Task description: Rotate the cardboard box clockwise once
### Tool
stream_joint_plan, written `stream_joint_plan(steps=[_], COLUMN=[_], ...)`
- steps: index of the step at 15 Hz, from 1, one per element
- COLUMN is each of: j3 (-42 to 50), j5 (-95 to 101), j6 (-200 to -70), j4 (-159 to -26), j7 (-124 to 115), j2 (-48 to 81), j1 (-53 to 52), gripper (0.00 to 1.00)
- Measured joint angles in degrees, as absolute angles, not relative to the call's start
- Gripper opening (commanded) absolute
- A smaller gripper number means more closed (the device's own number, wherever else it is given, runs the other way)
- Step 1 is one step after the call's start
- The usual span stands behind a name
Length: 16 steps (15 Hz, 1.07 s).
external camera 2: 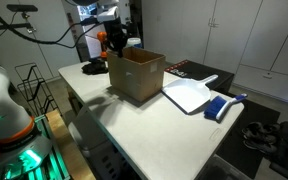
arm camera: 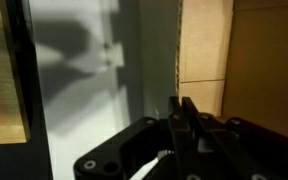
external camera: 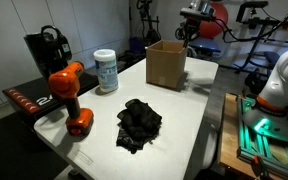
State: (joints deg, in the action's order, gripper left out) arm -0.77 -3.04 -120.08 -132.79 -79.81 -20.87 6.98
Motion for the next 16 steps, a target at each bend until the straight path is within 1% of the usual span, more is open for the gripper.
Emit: stream_joint_plan(steps=[1,2,4,5,8,9,16], j3=[-0.93,-1.05,-1.36,-1.59,-1.96,-1.94,-1.60], j5=[-2.86,-2.81,-2.38,-1.10,2.13,2.53,2.55], j6=[-120.59,-121.26,-122.80,-123.34,-123.51,-123.10,-118.97], j4=[-132.80,-132.80,-132.80,-132.79,-132.70,-132.60,-131.07], j7=[-79.81,-79.80,-79.17,-77.86,-71.78,-68.91,-46.07], j2=[-20.96,-21.13,-22.01,-22.75,-25.66,-26.62,-30.19], j1=[6.98,6.98,6.94,6.91,6.86,6.85,6.65], gripper=[0.48,0.57,0.70,0.79,0.99,1.00,1.00])
